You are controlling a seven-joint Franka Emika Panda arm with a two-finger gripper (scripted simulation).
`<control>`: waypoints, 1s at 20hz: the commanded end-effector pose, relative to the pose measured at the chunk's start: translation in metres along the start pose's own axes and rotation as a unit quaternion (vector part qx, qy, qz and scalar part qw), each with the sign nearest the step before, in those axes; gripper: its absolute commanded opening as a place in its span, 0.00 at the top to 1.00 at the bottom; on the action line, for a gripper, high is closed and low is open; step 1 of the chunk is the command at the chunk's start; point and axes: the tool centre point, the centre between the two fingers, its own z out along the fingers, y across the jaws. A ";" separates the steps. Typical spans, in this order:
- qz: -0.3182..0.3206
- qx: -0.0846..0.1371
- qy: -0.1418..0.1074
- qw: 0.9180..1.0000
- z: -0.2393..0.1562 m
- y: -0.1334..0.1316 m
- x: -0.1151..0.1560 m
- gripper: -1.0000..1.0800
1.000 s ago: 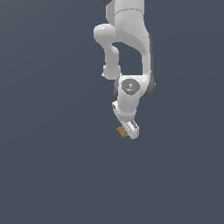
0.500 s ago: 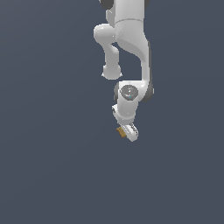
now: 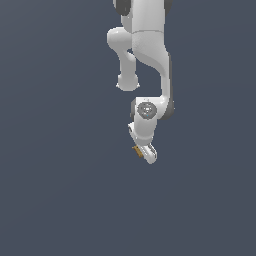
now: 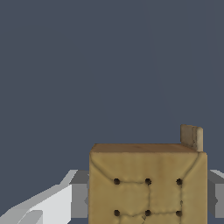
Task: Pick up the object and move it to a goal position.
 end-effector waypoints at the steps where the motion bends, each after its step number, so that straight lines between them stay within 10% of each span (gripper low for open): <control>1: 0.000 0.000 0.000 1.000 0.001 0.000 0.000 1.00; 20: 0.000 0.000 0.000 1.000 -0.046 -0.008 0.013 1.00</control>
